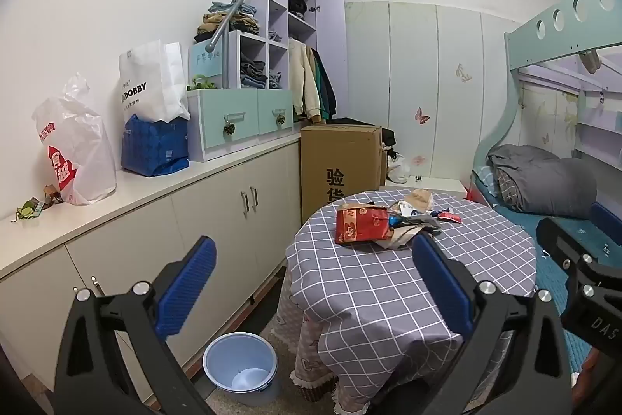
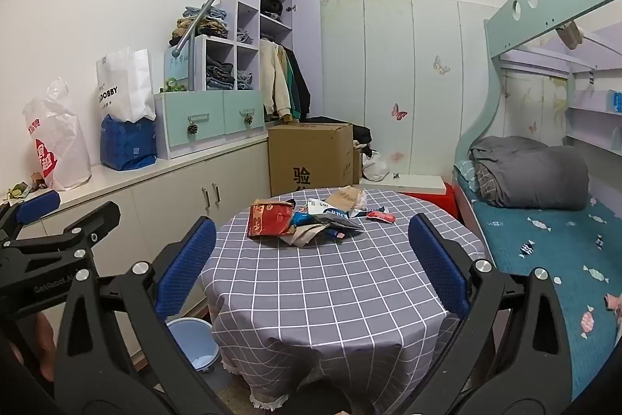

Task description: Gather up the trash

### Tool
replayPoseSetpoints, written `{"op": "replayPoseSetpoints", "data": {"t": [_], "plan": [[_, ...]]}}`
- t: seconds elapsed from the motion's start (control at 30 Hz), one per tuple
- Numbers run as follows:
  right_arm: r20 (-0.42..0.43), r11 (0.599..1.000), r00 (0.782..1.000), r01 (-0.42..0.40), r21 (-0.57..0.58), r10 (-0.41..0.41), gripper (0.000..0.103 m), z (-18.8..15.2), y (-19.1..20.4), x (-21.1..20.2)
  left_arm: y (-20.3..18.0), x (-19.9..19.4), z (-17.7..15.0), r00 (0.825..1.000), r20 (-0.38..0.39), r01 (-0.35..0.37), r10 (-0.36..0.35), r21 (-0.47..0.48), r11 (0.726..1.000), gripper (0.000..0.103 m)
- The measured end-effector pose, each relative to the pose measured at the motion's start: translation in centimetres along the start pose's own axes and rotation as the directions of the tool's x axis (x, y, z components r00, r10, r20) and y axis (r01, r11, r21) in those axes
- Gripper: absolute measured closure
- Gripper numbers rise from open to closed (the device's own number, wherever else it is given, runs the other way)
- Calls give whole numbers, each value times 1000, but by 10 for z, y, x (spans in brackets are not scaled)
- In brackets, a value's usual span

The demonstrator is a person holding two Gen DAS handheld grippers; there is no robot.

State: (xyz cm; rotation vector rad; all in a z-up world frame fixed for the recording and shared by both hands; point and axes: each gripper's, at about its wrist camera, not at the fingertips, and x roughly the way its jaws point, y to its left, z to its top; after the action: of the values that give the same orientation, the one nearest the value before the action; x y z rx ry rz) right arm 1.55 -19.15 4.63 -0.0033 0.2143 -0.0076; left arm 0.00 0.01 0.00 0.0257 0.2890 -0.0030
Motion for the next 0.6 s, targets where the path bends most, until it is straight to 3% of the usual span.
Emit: {"op": "replayPoseSetpoints", "data": {"t": [0.6], "plan": [[-4,1000,1000,-2,-2,2,6,0,0,0,0,0,0,1000,-2,1,-1,8,1000,4]]}}
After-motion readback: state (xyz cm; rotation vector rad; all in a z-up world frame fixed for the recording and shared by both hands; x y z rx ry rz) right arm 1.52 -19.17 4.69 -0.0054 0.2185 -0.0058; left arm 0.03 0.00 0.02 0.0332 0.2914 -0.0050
